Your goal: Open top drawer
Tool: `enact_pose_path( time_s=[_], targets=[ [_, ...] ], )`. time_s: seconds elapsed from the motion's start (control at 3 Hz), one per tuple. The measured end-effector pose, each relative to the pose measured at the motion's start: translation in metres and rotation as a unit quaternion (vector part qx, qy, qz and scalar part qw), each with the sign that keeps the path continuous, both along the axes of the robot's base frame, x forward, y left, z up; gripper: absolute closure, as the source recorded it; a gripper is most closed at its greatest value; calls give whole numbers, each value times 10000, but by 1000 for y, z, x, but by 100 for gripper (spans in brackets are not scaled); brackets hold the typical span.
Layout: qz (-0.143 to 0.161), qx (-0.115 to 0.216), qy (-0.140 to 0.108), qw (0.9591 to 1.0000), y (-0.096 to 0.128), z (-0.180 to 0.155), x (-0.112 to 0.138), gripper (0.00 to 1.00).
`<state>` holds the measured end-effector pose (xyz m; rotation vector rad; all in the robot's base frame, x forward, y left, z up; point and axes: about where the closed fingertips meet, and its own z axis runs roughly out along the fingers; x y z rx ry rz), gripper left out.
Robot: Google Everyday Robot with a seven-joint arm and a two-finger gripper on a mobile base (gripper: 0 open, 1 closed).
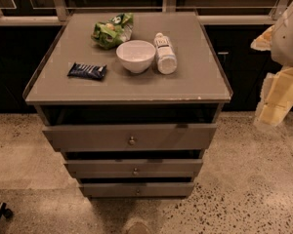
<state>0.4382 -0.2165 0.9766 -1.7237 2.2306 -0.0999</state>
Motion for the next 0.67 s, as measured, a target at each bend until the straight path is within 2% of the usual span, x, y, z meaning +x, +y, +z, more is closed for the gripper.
enact_pose_path(
  time_s=[0.33, 0.67],
  targets=[
    [10, 4, -102, 9999, 2, 3, 0, 0],
    [249, 388, -19, 9989, 3, -40, -6, 0]
  ],
)
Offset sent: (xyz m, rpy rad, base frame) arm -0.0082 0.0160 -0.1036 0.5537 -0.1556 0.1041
